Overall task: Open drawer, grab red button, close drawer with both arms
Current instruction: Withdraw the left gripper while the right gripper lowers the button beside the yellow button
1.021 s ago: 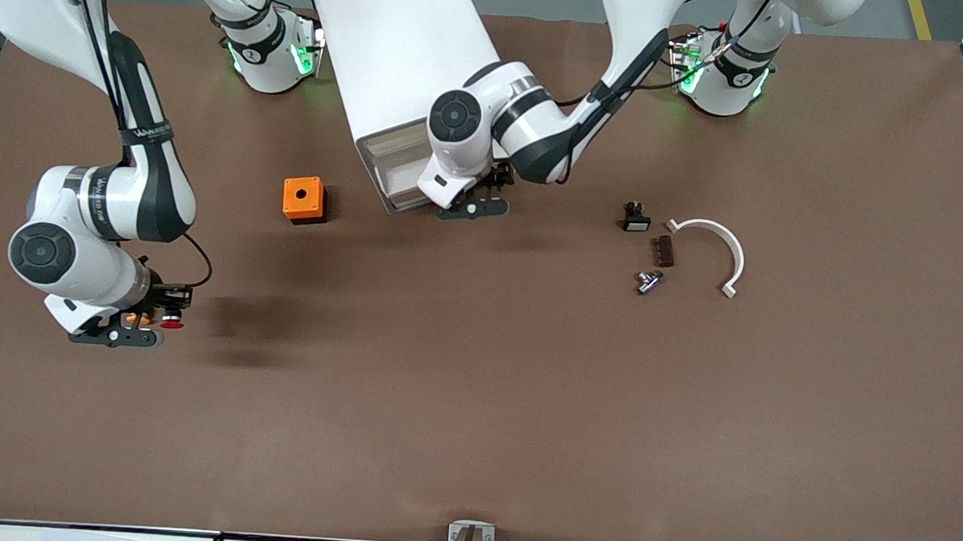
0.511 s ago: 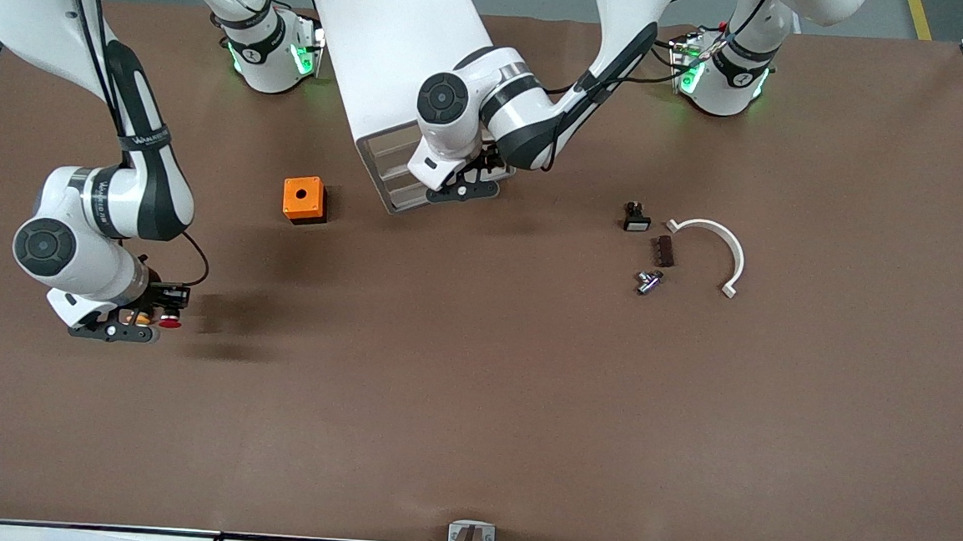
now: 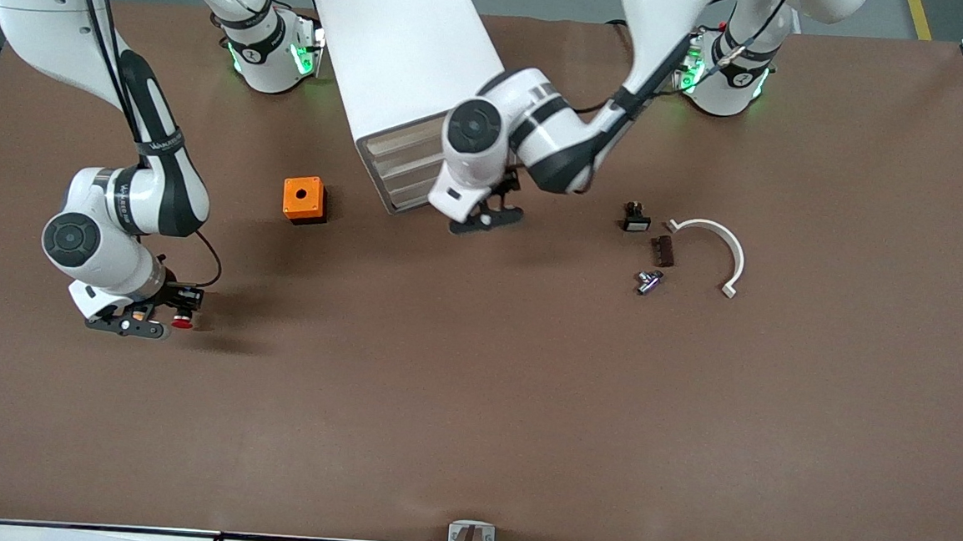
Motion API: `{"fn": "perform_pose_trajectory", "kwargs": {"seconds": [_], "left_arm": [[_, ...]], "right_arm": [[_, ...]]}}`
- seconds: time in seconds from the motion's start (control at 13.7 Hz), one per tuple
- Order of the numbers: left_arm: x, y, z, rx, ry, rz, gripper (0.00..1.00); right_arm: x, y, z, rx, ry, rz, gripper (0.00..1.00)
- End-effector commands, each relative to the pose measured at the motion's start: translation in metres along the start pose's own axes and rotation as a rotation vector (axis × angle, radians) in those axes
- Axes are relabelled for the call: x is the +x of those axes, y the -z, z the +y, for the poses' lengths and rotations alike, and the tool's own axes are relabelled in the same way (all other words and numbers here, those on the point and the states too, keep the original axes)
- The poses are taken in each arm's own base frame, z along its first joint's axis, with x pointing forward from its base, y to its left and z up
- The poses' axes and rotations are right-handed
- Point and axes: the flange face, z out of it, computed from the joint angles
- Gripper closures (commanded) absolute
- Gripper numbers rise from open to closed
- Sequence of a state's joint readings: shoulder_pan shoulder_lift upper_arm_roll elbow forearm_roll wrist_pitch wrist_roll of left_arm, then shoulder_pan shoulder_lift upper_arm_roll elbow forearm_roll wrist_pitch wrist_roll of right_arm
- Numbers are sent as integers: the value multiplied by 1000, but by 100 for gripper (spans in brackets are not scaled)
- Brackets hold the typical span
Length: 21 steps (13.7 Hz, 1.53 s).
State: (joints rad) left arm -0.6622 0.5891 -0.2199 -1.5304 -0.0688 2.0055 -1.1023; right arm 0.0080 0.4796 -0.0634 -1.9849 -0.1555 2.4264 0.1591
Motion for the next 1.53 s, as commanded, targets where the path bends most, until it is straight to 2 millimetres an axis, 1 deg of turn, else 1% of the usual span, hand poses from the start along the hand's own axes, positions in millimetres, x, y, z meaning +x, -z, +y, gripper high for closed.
{"fn": "perform_pose_trajectory", "kwargs": {"seconds": [0.0, 0.15, 0.22, 0.29, 0.36, 0.51, 0.58, 0.66, 0.73, 0.8, 0.88, 0.95, 1.02, 1.09, 1.24, 1.31, 1.46], "left_arm": [[68, 62, -51, -35, 35, 80, 0], [108, 99, -92, -30, 100, 126, 0], [126, 123, -121, -20, 147, 129, 0], [139, 138, -147, 6, 176, 115, 0], [154, 160, -175, 9, 192, 127, 0], [171, 196, -216, -7, 178, 150, 0], [177, 213, -238, -7, 156, 159, 0], [181, 228, -259, -3, 142, 162, 0], [182, 245, -281, 0, 124, 169, 0], [182, 259, -300, 4, 103, 172, 0], [180, 274, -319, 9, 79, 178, 0], [177, 288, -336, 15, 39, 184, 0], [175, 299, -353, 23, -9, 182, 0], [174, 312, -375, 31, -52, 184, 0], [165, 330, -407, 38, -128, 173, 0], [159, 338, -413, 41, -159, 177, 0], [139, 355, -417, 41, -194, 209, 0]], "right_arm": [[-2, -10, 2, -13, -12, -1, 80], [-2, -14, 2, -15, -7, -7, 80], [-3, -15, 3, -21, -1, -8, 80], [-3, -19, 2, -32, 13, -12, 80], [-3, -21, 2, -34, 14, -13, 78], [-3, -22, 2, -33, 16, -12, 76], [-3, -22, 2, -33, 16, -12, 60], [-2, -21, 2, -32, 13, -12, 19], [0, -18, 2, -32, 12, -7, 0], [-1, -16, 4, -32, 7, -12, 0], [0, -9, 5, -32, 2, -9, 0], [0, 7, 6, -32, -3, -5, 0], [-1, 28, 4, -31, -1, 1, 0], [-2, 49, 2, -30, 0, 6, 0], [-9, 96, -8, -22, 7, 2, 0], [-14, 117, -9, -7, 2, -8, 0], [-23, 164, -9, 34, 6, -4, 0]]}}
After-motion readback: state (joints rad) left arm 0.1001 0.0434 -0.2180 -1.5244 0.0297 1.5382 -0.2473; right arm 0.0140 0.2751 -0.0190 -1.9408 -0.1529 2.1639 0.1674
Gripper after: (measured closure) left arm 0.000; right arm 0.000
